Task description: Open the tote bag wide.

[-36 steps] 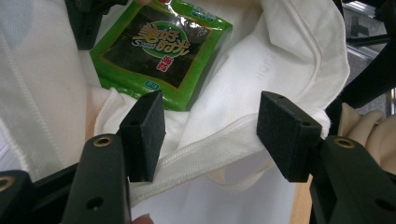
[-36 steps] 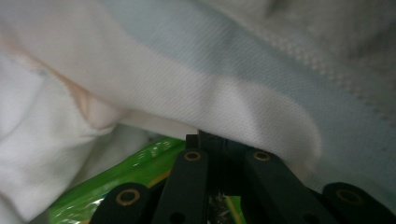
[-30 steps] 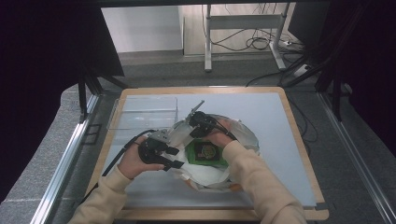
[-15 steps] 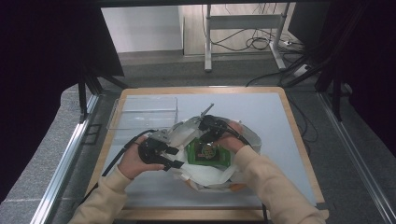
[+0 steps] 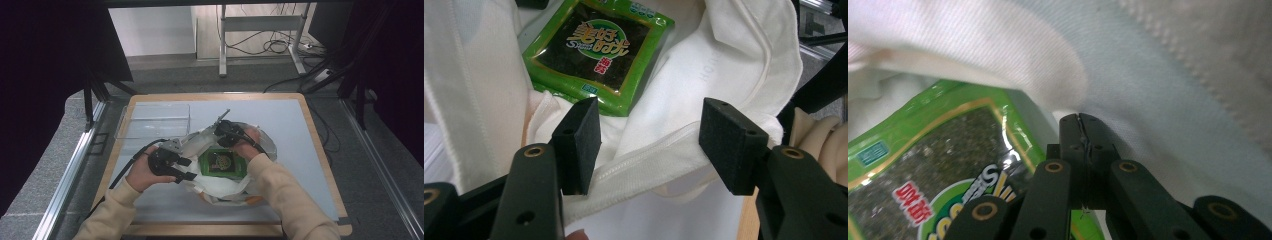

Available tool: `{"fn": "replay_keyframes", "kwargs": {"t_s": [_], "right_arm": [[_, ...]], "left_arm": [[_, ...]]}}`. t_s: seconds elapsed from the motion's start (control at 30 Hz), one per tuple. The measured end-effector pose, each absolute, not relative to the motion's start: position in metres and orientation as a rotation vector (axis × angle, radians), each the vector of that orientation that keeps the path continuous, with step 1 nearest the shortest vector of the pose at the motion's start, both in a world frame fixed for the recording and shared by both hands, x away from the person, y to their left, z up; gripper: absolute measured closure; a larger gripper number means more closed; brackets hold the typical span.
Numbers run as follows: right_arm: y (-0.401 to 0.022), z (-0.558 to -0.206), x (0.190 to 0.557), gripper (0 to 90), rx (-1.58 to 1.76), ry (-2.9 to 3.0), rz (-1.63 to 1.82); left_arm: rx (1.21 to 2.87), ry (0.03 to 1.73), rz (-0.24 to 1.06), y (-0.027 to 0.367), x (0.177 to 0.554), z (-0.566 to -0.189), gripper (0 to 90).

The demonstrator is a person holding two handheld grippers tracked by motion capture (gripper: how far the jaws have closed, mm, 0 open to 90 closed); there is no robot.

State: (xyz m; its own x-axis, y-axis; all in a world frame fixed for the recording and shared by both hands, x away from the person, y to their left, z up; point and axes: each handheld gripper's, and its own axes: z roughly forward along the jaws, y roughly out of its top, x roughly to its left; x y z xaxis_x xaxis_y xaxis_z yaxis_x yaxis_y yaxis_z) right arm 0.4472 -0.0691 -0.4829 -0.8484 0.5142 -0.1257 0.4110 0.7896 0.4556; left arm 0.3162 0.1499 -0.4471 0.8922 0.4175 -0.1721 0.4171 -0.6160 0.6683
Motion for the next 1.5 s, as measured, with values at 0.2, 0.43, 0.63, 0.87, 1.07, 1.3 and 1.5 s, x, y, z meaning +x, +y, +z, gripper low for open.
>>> {"fn": "replay_keyframes", "kwargs": {"t_s": [0.2,0.43,0.63,0.87,1.07,1.3,1.5], "right_arm": [[-0.072,-0.484,0.455,89.0,0.764,2.733,0.647],[-0.074,-0.476,0.446,88.8,0.753,2.774,0.664],[-0.085,-0.455,0.427,88.6,0.709,2.784,0.659],[-0.108,-0.443,0.411,88.0,0.721,2.803,0.591],[-0.126,-0.448,0.412,88.1,0.773,2.783,0.496],[-0.141,-0.455,0.42,88.8,0.808,2.747,0.419],[-0.149,-0.456,0.424,89.0,0.82,2.718,0.395]], "left_arm": [[2.303,0.598,0.001,0.15,0.317,-0.447,41.9],[2.312,0.6,-0.002,0.15,0.317,-0.448,41.5],[2.32,0.599,0.002,0.15,0.317,-0.448,41.5],[2.317,0.603,0.001,0.149,0.316,-0.448,41.5],[2.32,0.605,0.0,0.149,0.317,-0.449,41.4],[2.317,0.609,-0.002,0.15,0.317,-0.449,41.4],[2.315,0.612,-0.003,0.15,0.317,-0.449,41.6]]}}
